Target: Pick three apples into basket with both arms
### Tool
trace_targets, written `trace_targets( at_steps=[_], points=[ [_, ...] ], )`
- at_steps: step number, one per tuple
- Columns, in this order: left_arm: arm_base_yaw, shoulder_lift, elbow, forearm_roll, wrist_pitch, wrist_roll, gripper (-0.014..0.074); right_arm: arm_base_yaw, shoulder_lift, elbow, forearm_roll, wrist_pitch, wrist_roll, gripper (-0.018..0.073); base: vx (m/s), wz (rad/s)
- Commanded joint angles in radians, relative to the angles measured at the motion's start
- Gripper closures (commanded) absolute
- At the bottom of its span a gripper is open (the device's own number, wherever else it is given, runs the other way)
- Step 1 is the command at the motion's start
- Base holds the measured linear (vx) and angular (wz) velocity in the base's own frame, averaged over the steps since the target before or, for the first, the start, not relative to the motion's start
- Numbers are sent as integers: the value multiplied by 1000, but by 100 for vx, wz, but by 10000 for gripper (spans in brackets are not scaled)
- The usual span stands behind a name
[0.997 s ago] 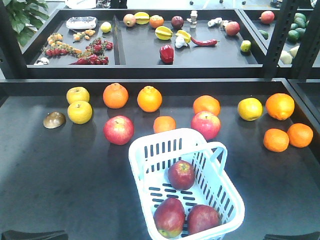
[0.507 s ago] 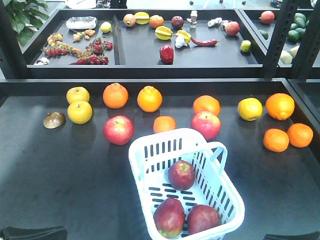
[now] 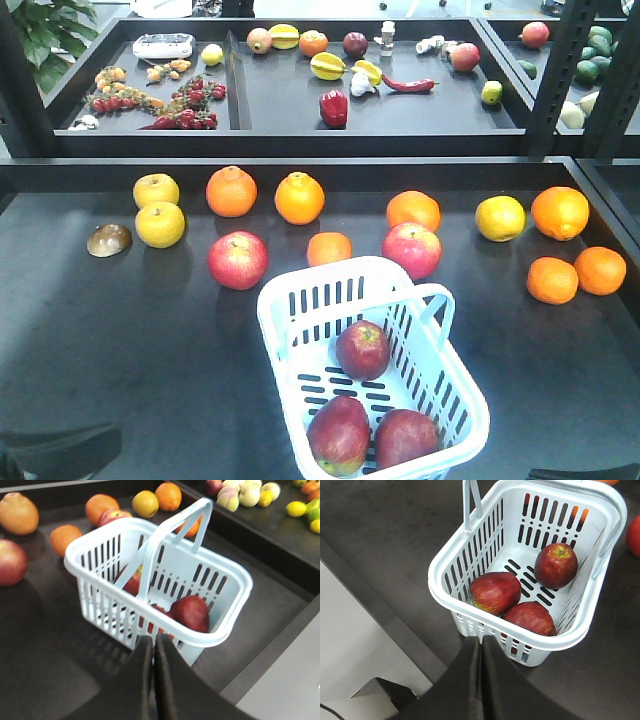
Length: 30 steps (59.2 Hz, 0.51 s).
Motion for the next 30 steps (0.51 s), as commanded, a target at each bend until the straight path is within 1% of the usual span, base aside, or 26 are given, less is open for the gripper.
trace_targets(
  at_steps=[1, 6, 10, 13, 15, 18, 22, 23, 26, 30],
  points=[
    [-3, -1, 30, 99, -91, -158, 603, -4, 3, -27, 33, -46, -10, 565, 0, 0],
    [-3, -1, 108, 186, -187, -312, 603, -4, 3, -27, 34, -46, -10, 565, 0, 0],
    [-3, -1, 165, 234, -271, -415, 603, -4, 3, -27, 40, -46, -10, 565, 0, 0],
    [-3, -1, 204, 257, -334, -476, 603, -4, 3, -27, 47, -46, -10, 565, 0, 0],
    [-3, -1, 226, 267, -370, -497, 603, -4, 3, -27, 48, -46, -10, 565, 0, 0],
    [-3, -1, 254, 281, -415, -506, 603, -4, 3, -27, 48, -46, -10, 565, 0, 0],
    [-3, -1, 297, 281, -474, -506, 603, -4, 3, -27, 48, -46, -10, 565, 0, 0],
    [-3, -1, 298, 281, -474, -503, 603, -4, 3, -27, 48, -46, -10, 565, 0, 0],
    [0, -1, 294, 290, -460, -477, 603, -4, 3, -27, 48, -46, -10, 565, 0, 0],
    [0, -1, 294, 311, -499, -431, 603, -4, 3, -27, 48, -46, -10, 565, 0, 0]
  ],
)
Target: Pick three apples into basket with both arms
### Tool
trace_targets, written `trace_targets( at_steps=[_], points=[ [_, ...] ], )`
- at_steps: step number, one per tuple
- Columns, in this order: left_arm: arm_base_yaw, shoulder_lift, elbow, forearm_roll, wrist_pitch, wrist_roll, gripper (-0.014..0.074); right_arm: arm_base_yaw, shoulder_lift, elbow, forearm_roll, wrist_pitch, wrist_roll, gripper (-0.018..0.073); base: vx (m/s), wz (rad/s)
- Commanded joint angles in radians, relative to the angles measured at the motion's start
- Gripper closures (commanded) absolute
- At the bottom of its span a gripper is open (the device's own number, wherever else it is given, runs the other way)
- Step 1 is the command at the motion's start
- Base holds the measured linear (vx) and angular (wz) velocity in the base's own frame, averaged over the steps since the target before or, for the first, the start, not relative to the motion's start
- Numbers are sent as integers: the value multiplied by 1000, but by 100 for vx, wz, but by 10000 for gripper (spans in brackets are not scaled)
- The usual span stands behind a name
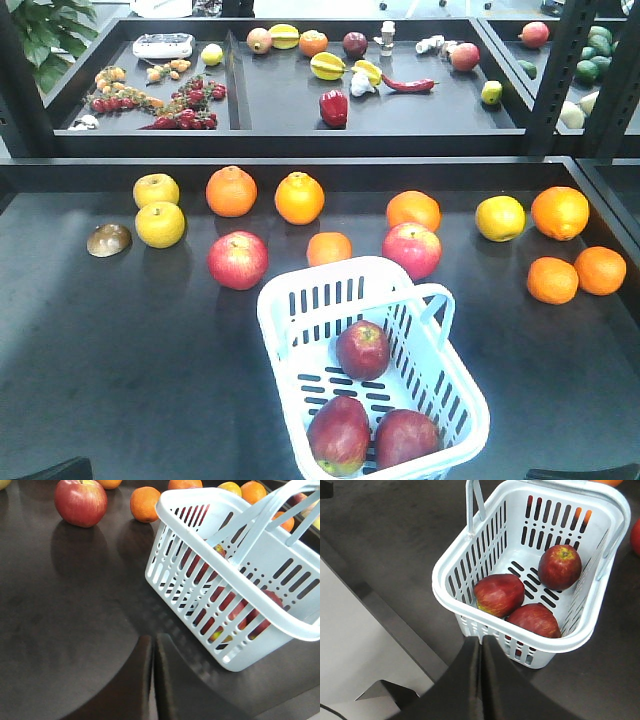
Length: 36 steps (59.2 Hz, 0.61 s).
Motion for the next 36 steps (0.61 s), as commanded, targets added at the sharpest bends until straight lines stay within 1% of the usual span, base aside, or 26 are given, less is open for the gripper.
trace_targets(
  at_steps=[1, 4, 8, 13, 17, 21, 26, 31, 36],
  points=[
    [1, -1, -19, 21, -128, 57, 603, -4, 3, -27, 29, -46, -10, 565, 0, 0],
    [15, -1, -19, 19, -169, 102, 603, -4, 3, -27, 29, -46, -10, 565, 0, 0],
    [54, -1, -19, 11, -223, 121, 603, -4, 3, -27, 30, -45, -10, 565, 0, 0],
    [127, -1, -19, 10, -280, 134, 603, -4, 3, -27, 30, -45, -10, 565, 0, 0],
    [186, -15, -19, 10, -293, 134, 603, -4, 3, -27, 30, -45, -10, 565, 0, 0],
    [231, -63, -19, 12, -278, 151, 603, -4, 3, -27, 30, -45, -10, 565, 0, 0],
    [267, -154, -19, 12, -242, 212, 603, -4, 3, -27, 30, -45, -10, 565, 0, 0],
    [305, -287, -19, 12, -171, 277, 603, -4, 3, -27, 30, -45, -10, 565, 0, 0],
    [352, -425, -19, 11, -89, 304, 603, -4, 3, -27, 30, -45, -10, 565, 0, 0]
  ],
)
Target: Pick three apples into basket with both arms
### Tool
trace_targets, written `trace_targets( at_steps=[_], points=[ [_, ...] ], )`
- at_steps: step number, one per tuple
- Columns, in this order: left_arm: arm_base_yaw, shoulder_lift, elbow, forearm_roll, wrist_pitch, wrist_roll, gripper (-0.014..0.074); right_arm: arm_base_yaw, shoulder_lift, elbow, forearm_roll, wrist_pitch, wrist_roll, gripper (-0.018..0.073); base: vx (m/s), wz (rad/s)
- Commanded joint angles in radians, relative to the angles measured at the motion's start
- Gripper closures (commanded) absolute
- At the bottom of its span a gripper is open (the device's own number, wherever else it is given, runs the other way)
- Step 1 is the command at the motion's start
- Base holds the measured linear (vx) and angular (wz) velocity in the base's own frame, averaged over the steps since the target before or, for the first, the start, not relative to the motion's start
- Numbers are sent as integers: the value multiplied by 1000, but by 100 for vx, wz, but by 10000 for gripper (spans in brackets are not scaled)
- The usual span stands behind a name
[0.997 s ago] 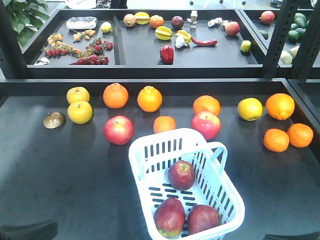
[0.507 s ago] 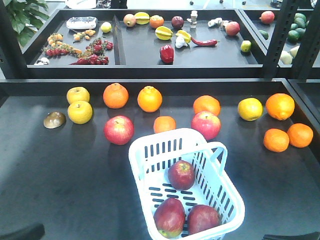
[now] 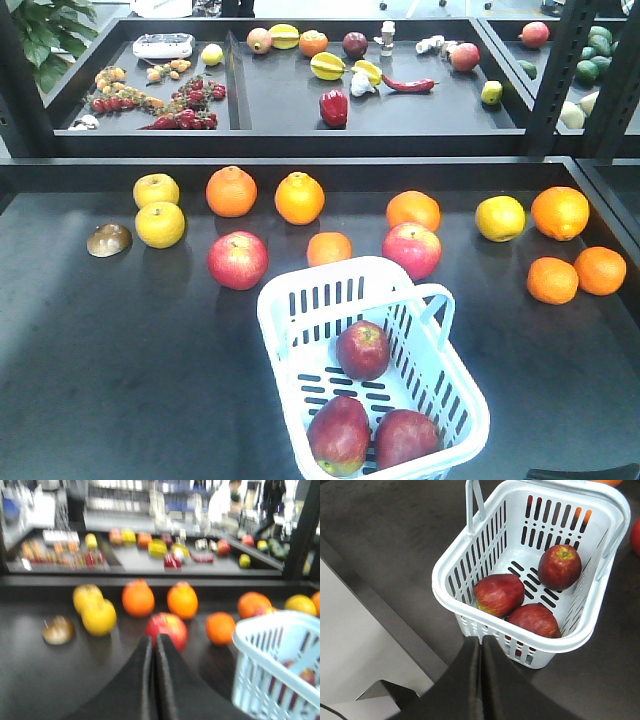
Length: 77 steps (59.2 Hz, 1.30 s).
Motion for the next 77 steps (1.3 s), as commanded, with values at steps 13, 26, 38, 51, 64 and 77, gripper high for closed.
trace_targets(
  at_steps=[13, 26, 38, 51, 64, 77],
  points=[
    [223, -256, -21, 11, 219, 51, 603, -4, 2, -27, 30, -36, -10, 565, 0, 0],
    [280, -268, -21, 31, 316, -91, 603, -4, 3, -27, 30, -20, -10, 565, 0, 0],
    [280, -268, -21, 155, 265, -378, 603, -4, 3, -27, 30, -20, -10, 565, 0, 0],
    [279, -268, -21, 273, 272, -498, 603, -4, 3, -27, 30, -20, -10, 565, 0, 0],
    [279, -268, -21, 273, 271, -498, 603, -4, 3, -27, 30, -20, -10, 565, 0, 0],
    [279, -268, -21, 324, 272, -498, 603, -4, 3, -27, 30, -20, -10, 565, 0, 0]
  ],
)
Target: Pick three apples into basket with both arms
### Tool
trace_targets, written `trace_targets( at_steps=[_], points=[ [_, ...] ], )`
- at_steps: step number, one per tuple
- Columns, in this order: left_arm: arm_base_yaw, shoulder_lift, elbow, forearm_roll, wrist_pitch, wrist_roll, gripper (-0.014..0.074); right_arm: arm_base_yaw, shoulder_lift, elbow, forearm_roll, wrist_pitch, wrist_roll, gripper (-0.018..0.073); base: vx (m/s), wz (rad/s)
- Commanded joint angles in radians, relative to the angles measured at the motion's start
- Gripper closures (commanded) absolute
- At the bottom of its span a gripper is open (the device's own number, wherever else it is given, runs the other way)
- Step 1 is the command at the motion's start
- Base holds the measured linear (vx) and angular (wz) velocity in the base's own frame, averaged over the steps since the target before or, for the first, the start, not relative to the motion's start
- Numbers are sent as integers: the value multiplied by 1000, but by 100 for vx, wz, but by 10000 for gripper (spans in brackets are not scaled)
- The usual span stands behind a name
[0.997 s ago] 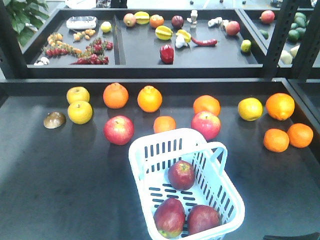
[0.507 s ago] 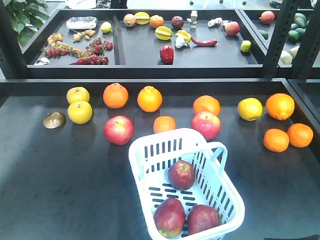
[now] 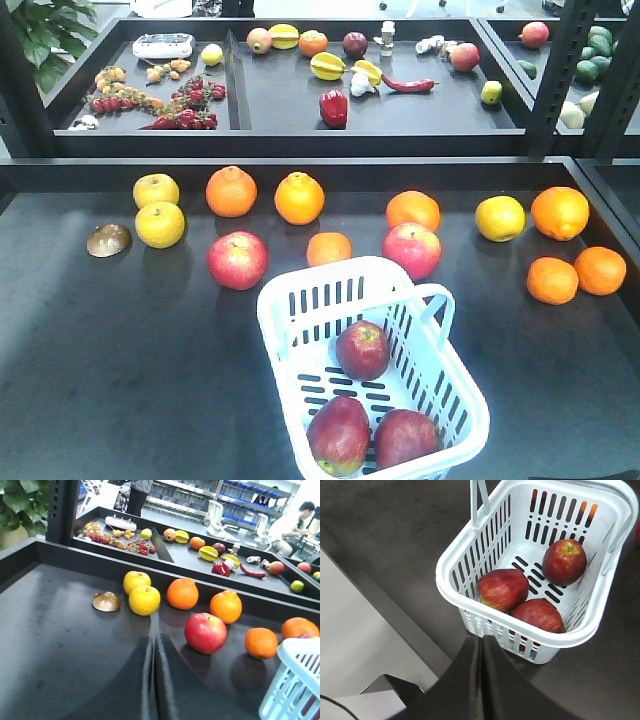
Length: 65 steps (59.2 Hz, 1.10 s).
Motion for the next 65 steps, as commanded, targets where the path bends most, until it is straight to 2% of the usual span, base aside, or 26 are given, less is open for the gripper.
trace_targets(
  at_steps=[1, 57, 65],
  points=[
    [3, -15, -24, 11, -77, -10, 603, -4, 4, -27, 29, -42, -10, 565, 0, 0],
    [3, -14, -25, 11, -77, -10, 603, -4, 4, -24, 29, -44, -10, 565, 0, 0],
    [3, -14, -25, 11, -77, -10, 603, -4, -39, -24, -30, -31, -10, 565, 0, 0]
  ],
)
